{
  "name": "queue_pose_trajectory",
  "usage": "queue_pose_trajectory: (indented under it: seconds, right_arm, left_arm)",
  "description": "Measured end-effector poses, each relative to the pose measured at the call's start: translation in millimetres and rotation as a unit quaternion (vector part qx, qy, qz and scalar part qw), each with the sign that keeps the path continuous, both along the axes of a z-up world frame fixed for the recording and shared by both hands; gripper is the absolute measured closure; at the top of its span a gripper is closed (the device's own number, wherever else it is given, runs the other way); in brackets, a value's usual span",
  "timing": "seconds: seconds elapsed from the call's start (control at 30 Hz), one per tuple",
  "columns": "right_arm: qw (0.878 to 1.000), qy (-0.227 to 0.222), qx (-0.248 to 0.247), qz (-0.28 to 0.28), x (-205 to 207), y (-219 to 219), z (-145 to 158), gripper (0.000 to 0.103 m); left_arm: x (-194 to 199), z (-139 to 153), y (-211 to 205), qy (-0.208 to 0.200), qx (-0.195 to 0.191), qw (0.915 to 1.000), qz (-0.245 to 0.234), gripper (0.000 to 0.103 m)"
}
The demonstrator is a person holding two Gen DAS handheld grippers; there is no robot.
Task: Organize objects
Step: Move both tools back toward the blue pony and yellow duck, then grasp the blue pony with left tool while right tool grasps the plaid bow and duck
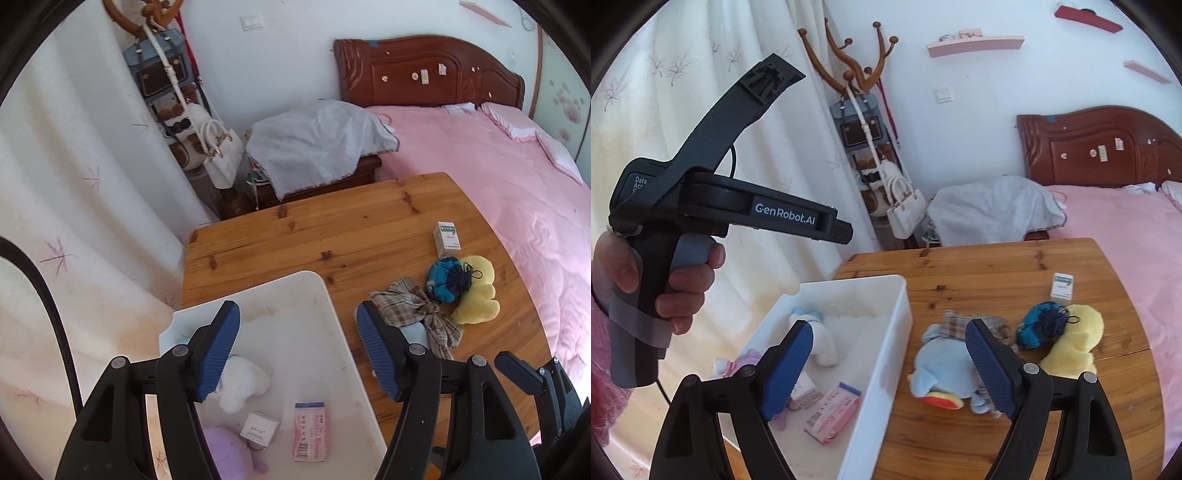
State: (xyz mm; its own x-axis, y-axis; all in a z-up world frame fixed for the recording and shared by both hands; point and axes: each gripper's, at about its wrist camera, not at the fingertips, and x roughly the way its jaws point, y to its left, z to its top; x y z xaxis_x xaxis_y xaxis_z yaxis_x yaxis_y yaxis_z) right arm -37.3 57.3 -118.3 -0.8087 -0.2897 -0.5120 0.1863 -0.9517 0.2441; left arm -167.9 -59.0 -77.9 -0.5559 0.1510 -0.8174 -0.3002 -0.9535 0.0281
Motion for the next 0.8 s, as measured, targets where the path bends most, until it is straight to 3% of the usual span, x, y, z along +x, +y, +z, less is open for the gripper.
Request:
queue_pose_trajectory:
  seconds: [0.17, 0.37, 0.57, 0.8]
  right_arm:
    - [0.999, -0.028, -0.010, -0.024, -10, 25, -10, 0.018]
    - [0.994, -0.073, -0.060, -0.049, -22, 59, -28, 0.018]
    - [0.977, -0.121, -0.153, -0.085, -37, 96, -52, 0.018]
    - [0.958, -0.164, -0.209, -0.112, -54, 121, -80, 0.018]
  left_arm:
    - [-13, -8, 24, -0.041, -0.021, 0.9989, 0.004, 0.033]
    - [-20, -19, 43, -0.075, -0.023, 0.9969, 0.001, 0.033]
    - [-29, -31, 63, -0.123, -0.034, 0.9919, -0.002, 0.033]
    - [-41, -53, 81, -0.196, -0.030, 0.9802, 0.004, 0.033]
